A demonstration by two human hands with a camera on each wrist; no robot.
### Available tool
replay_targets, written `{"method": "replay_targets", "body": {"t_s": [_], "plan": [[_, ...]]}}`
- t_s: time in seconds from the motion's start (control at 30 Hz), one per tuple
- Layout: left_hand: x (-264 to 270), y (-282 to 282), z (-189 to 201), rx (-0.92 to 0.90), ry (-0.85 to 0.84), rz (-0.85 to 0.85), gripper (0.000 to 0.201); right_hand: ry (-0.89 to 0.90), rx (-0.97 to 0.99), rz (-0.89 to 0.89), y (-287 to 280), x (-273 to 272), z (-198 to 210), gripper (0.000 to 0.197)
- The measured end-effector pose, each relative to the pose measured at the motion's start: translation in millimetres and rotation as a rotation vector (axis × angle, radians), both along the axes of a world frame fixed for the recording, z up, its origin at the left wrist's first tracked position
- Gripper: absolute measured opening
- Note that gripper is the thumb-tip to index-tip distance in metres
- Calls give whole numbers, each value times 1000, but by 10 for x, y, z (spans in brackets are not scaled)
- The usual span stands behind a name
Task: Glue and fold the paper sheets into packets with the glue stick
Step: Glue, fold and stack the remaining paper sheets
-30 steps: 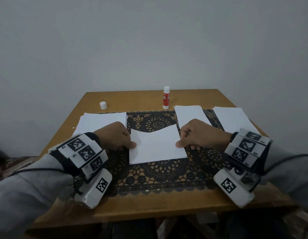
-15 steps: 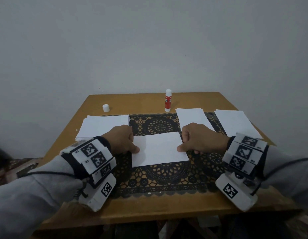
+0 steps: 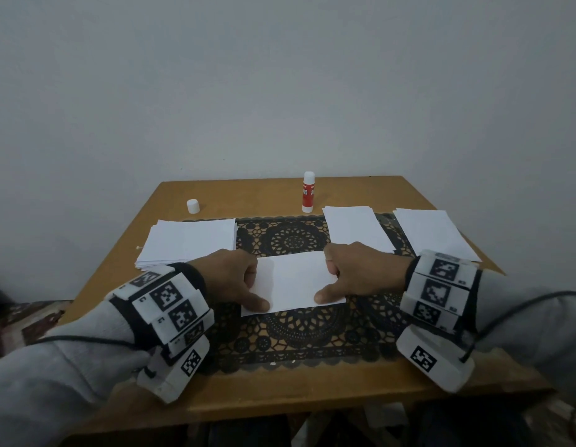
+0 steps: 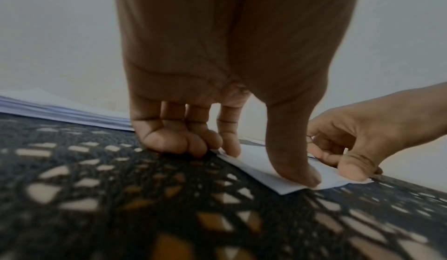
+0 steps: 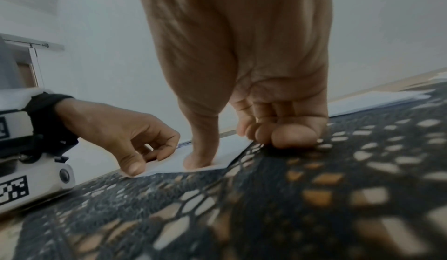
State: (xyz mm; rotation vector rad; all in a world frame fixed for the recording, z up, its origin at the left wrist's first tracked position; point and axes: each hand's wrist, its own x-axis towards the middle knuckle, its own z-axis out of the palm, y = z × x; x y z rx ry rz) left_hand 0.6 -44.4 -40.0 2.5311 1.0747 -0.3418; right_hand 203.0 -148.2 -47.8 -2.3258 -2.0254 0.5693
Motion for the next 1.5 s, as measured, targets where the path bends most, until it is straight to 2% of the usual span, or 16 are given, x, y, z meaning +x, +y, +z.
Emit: {"method": "replay_targets", "body": {"t_s": [0.17, 0.37, 0.47, 0.57, 0.77, 0.9, 1.1, 1.27, 1.5], "plan": [[-23, 6, -5, 6, -4, -8, 41, 3, -109, -48, -78, 216, 61, 41], [-13, 13, 17, -14, 4, -17, 42, -62, -92, 15, -71, 168, 141, 47], [-7, 12, 23, -17, 10, -14, 41, -23, -99, 4, -39, 134, 144, 48], [-4, 15, 18, -15, 11, -13, 42, -17, -61, 20, -19, 22, 156, 49], [17, 29, -3, -4, 21, -9, 38, -134, 18, 102, 128, -420, 51, 66], [18, 32, -17, -7, 17, -6, 36, -163, 41, 140, 189, -546, 51, 71], [0, 27, -1, -17, 3, -5, 38, -121, -84, 54, 91, -266, 136, 61], [-5, 30, 4, -18, 3, -16, 39, -168, -122, -16, -20, 34, 180, 56], [-5, 18, 7, -15, 6, -13, 38, -243, 3, -57, -61, -201, 71, 86]]}}
